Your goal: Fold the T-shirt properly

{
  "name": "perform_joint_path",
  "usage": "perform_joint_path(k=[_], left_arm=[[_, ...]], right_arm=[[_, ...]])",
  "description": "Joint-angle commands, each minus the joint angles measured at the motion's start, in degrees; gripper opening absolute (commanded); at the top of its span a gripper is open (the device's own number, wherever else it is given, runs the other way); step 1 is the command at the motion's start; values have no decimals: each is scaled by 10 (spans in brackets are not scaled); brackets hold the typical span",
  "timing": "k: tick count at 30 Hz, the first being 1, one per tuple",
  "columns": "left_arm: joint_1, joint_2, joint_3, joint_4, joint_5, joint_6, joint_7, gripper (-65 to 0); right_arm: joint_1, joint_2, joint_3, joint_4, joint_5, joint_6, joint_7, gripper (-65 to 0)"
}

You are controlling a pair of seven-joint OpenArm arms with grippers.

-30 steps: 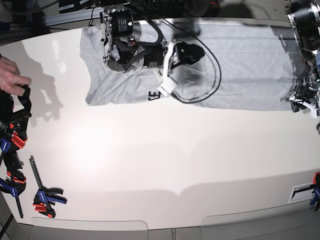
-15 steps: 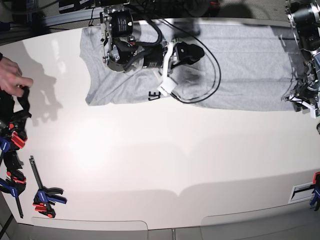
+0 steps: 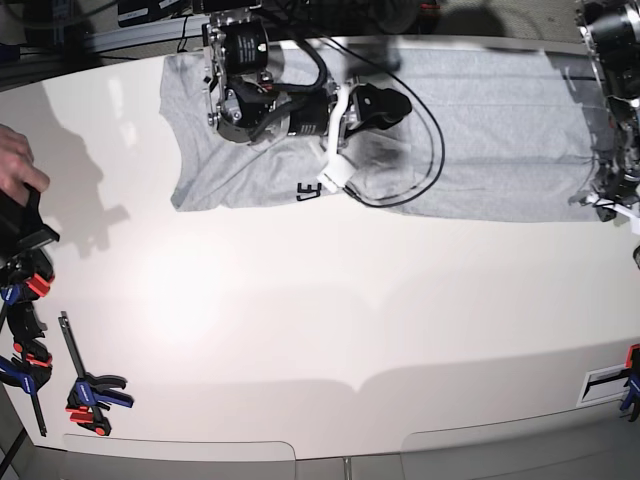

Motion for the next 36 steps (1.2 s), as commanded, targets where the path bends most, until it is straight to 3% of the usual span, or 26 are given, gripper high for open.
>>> perform_joint_path(k=[1,8,11,13,14,15,26,29,33,36], left_arm=[[-12,-24,-3,19,-12,0,-13,-650],[-12,-41,-3,66,-34,-4,41,-650],[-12,-33,-3,66,30,-4,17,-650],[-12,-26,-3,59,78,-3,0,-458],[-12,-24,-3,51,86,-2,-9,-399],[-13,-23,-3,42,85,-2,-13,-385],[-14,1,-3,-35,66,-4,-46,-404],[-14,7,-3,-35,66,-4,-52,-467],[-14,7,-3,-35,66,-4,-52,-650],[-14,1,-3,-35,66,-4,-56,-650]], right_arm=[[6,-4,-1,11,19,5,6,-496],[6,-4,-1,11,19,5,7,-496],[6,-4,-1,11,19,5,7,-496],[6,-4,-1,11,19,5,7,-496],[6,-4,-1,11,19,5,7,-496],[6,-4,-1,11,19,5,7,-496],[6,-4,-1,11,19,5,6,-496],[6,-4,-1,11,18,5,6,-496],[6,-4,-1,11,18,5,6,-496],[6,-4,-1,11,19,5,6,-496]])
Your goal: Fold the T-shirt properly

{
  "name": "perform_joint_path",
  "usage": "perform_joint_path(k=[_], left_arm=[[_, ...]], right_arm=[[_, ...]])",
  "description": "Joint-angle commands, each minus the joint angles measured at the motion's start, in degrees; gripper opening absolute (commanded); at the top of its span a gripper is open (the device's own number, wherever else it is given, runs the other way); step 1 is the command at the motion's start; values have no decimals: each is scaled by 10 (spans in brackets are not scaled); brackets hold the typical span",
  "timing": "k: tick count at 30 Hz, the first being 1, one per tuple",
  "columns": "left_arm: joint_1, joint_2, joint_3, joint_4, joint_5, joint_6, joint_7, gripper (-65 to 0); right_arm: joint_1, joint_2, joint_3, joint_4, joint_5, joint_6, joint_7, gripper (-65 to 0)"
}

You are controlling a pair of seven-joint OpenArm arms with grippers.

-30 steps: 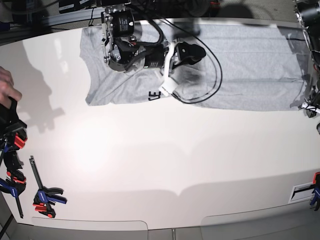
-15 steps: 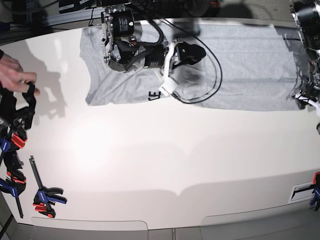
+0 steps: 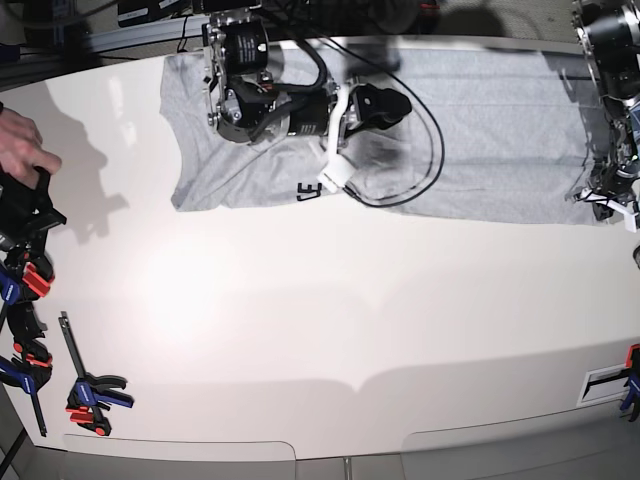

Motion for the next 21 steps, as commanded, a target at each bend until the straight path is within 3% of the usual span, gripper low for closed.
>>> perform_joint_path(k=[1,5,9,15,21], left_arm=[[-9,-18,-2,4,-2,-1,-11,-650],[-8,-36,-3,8,-12,-2,-16,-650],[19,-59,-3,38,-87,-6,1,-650],[92,-73,-3,124,-123,-106,15,-650],[158,-73,-16,229,-137,-110,55,-650]], right_arm=[[6,-4,-1,11,19,5,6,-496],[6,-4,-1,11,18,5,6,-496],[6,-4,-1,11,18,5,6,-496],[6,-4,-1,11,18,5,6,-496],[6,-4,-1,11,18,5,4,-496]])
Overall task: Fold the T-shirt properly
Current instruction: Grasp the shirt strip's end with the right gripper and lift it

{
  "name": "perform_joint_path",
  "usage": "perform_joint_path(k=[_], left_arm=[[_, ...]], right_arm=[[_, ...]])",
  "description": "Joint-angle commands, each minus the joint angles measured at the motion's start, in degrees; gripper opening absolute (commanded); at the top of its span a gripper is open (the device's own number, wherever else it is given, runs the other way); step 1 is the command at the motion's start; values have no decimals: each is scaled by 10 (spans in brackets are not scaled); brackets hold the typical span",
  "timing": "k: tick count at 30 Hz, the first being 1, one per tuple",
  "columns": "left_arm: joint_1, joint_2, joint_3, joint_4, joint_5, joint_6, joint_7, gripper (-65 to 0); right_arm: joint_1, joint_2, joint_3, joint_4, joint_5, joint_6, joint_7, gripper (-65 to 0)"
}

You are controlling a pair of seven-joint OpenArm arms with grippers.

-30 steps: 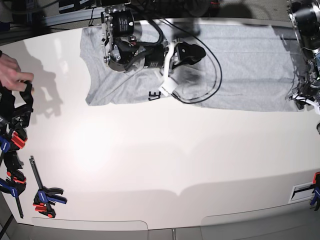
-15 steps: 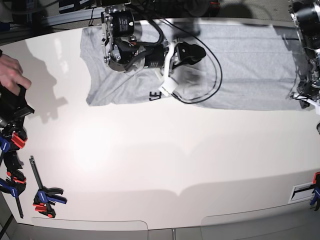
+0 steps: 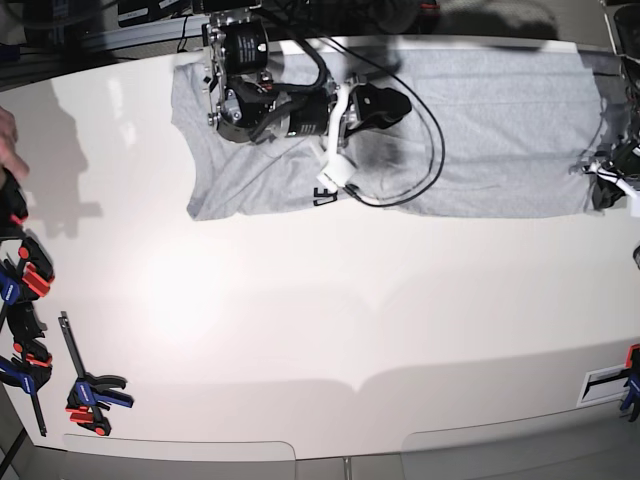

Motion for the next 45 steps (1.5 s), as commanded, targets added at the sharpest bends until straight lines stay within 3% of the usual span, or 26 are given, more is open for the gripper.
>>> perform_joint_path(k=[1,7,16,19,24,30,34,38,41,45], left_arm=[[2,-18,-17,22,-8,-2,-10,-650],[69,-18,-103,95,-15,-5,18,-650],[175,-18,-221,115,-131,-89,47,-650],[203,-18,-250,115,-171,-95,54,-650],[238,-14,-259,115,-188,-95,58,-650],[245,-4,-259,115,-177,-95,67,-650],[246,6,-259,115,-177,-95,67,-650],[246,14,-259,115,-177,-95,67,-650],[246,16,-259,115,-177,-95,70,-650],[246,16,-259,115,-177,-95,71,-650]], right_arm=[[6,-4,-2,11,18,5,7,-496],[6,-4,-2,11,18,5,4,-496],[5,-2,-1,11,14,5,0,-542],[5,-2,-1,11,14,5,0,-543],[5,-2,-1,11,22,5,0,-543],[5,-2,-1,11,106,5,-19,-543],[5,-2,-1,11,108,5,-7,-542],[24,-4,-2,11,66,5,27,-533],[52,-4,-18,11,39,5,51,-456],[94,-4,-53,11,-78,5,116,-383]])
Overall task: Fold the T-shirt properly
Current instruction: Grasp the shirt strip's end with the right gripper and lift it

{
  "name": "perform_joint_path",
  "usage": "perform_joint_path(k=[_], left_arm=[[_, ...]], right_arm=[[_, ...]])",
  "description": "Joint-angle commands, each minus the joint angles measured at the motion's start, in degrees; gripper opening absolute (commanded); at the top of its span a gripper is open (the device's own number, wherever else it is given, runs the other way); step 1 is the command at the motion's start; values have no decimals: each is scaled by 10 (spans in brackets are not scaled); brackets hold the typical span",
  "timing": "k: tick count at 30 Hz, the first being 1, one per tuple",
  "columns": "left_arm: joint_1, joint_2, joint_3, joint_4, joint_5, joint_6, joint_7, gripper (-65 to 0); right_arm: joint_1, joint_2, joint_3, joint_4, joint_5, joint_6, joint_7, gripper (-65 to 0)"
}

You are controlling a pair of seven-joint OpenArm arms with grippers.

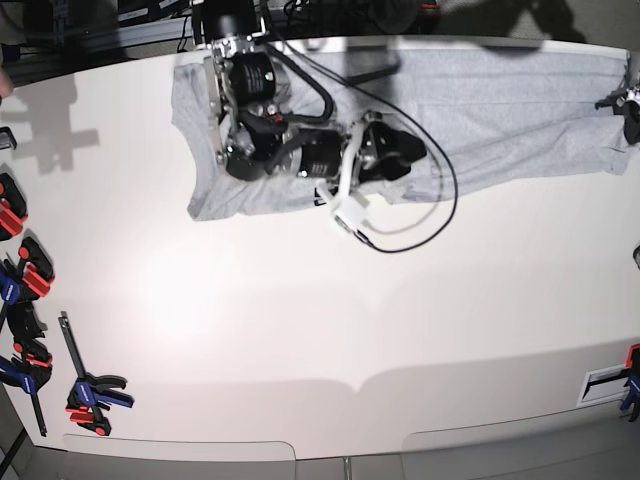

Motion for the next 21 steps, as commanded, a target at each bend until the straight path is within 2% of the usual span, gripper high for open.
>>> perform_joint_path(k=[1,5,9,13,21], left_arm=[[0,-14,-7,8,-10,-4,-13,-650],[0,-15,-7,8,-10,-4,-13,-650],[0,-14,-7,8,-10,-4,-14,-650],[0,-14,-7,8,-10,-4,-14,-650],[0,-14,-7,8,-10,-4,-13,-650]], right_arm=[[17,-4,-9,11,-8,5,18,-383],[31,-4,-35,11,-114,5,46,-383],[31,-4,-57,11,-186,5,94,-383],[31,-4,-88,11,-282,-31,123,-383],[31,-4,-125,10,-350,-83,145,-383]])
